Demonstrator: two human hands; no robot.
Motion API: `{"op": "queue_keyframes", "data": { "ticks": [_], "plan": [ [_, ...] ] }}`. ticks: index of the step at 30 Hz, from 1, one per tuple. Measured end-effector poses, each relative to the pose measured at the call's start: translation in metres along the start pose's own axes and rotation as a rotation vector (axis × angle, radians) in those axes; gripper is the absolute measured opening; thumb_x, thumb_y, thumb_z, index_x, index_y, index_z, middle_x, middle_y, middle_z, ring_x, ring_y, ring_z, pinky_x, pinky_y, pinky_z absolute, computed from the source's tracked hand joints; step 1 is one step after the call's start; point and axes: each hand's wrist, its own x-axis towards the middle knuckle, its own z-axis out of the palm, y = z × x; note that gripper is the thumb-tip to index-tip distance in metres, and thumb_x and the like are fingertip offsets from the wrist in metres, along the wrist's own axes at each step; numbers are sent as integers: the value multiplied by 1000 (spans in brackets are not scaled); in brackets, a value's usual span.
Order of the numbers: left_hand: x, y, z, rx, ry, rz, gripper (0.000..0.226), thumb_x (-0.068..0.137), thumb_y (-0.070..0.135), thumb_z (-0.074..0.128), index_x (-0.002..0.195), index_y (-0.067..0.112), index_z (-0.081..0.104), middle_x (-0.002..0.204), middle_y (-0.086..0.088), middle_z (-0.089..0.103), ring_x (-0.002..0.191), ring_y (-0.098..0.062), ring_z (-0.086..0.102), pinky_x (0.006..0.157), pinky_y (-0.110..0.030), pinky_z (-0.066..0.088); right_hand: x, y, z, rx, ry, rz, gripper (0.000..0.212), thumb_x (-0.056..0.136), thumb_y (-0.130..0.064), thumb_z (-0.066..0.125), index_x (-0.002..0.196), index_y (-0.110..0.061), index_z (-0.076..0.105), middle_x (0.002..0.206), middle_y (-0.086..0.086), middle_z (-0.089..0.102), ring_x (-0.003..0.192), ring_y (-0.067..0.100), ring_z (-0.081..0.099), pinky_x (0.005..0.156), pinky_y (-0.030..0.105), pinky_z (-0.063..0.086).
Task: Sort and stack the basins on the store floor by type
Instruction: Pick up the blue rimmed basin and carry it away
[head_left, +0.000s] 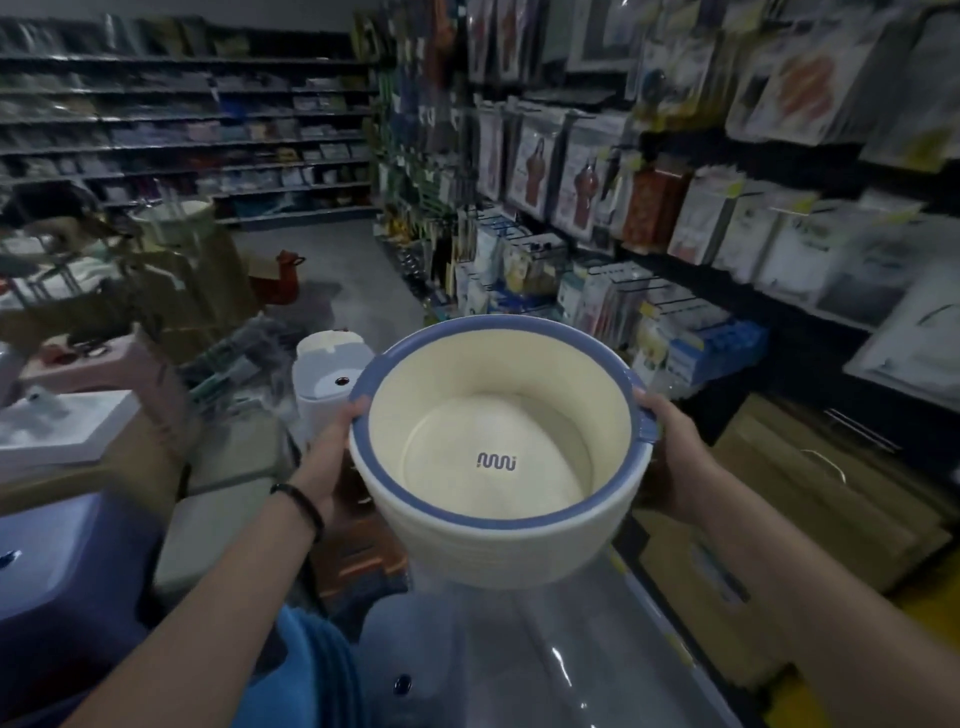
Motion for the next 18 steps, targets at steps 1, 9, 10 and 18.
{"op": "queue_keyframes", "data": {
  "ticks": [1, 9, 10, 18],
  "plan": [
    [24, 4, 10, -9, -8, -19, 76, 77, 72, 73, 134, 20, 70, 133, -18, 69, 120, -44, 63, 110, -68, 42, 23, -10, -1, -4, 12, -5, 57, 75, -67, 76, 110, -22, 81, 102, 12, 83, 104, 41, 75, 104, 65, 53],
    [173, 38, 90, -35, 81, -77, 71, 80, 73, 64, 128, 21, 73, 116, -16, 74, 104, -36, 66, 94, -54, 51, 234, -88, -4, -15, -116, 30, 61, 76, -66, 74, 115, -20, 80, 105, 12, 81, 99, 36, 73, 98, 56, 56],
    [189, 44, 95, -37, 97, -77, 72, 79, 73, 65, 128, 21, 73, 118, -17, 74, 106, -36, 66, 95, -54, 52, 261, -101, 1, -6, -147, 52, 57, 80, -62, 73, 116, -19, 80, 104, 13, 80, 96, 36, 72, 96, 54, 56],
    [346, 91, 86, -120, 260, -62, 79, 73, 72, 71, 133, 20, 70, 131, -19, 70, 122, -43, 63, 100, -58, 52, 439, -159, 73, -26, -236, 61, 44, 83, -57, 74, 102, -19, 85, 110, 15, 81, 107, 42, 73, 105, 67, 53]
  ]
}}
